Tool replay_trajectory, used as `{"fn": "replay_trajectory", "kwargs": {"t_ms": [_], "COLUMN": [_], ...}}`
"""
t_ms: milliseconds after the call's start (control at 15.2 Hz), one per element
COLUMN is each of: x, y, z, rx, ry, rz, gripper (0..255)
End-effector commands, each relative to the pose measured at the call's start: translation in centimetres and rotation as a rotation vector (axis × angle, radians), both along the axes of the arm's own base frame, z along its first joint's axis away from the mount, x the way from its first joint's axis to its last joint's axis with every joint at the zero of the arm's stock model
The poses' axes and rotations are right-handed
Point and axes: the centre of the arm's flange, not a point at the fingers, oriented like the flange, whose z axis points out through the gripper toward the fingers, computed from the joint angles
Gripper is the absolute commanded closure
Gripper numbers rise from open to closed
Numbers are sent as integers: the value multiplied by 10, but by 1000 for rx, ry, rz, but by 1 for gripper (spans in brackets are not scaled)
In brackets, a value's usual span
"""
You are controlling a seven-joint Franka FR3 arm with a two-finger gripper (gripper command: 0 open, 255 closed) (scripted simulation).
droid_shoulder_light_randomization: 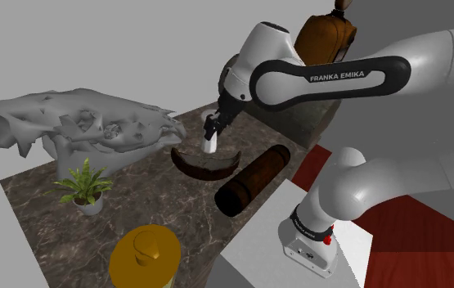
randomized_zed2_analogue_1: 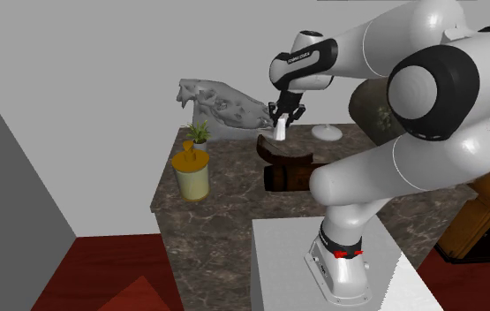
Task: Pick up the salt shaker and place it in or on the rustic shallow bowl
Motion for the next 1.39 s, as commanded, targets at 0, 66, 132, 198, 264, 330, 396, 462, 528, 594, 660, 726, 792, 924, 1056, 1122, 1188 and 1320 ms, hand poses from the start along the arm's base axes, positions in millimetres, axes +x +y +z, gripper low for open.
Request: {"fn": "replay_trajectory", "kwargs": {"t_ms": [0,66,132,198,264,330,396,462,528,594,660,726,792,924,1056,1122,1188,1320], "x": [-1,-1,-1,-1,-1,-1,-1,-1,-1,-1,-1,-1,-1,-1,-1,-4,-7,-13], "y": [0,0,0,0,0,0,0,0,0,0,0,0,0,0,0,-2,-4,-7], "z": [-11,-16,-21,-27,-27,-27,-27,-27,-27,-27,-27,-27,-27,-27,-27,-14,-2,21], "rx": [0,0,0,0,0,0,0,0,0,0,0,0,0,0,0,0,0,0], "ry": [-1,-1,-1,-1,-1,-1,-1,-1,-1,-1,-1,-1,-1,-1,-1,-1,-1,-1], "rz": [0,0,0,0,0,0,0,0,0,0,0,0,0,0,0,0,0,0], "gripper": [255,255,255,255,255,255,255,255,255,255,255,0,0,0,0,0,0,0]}}
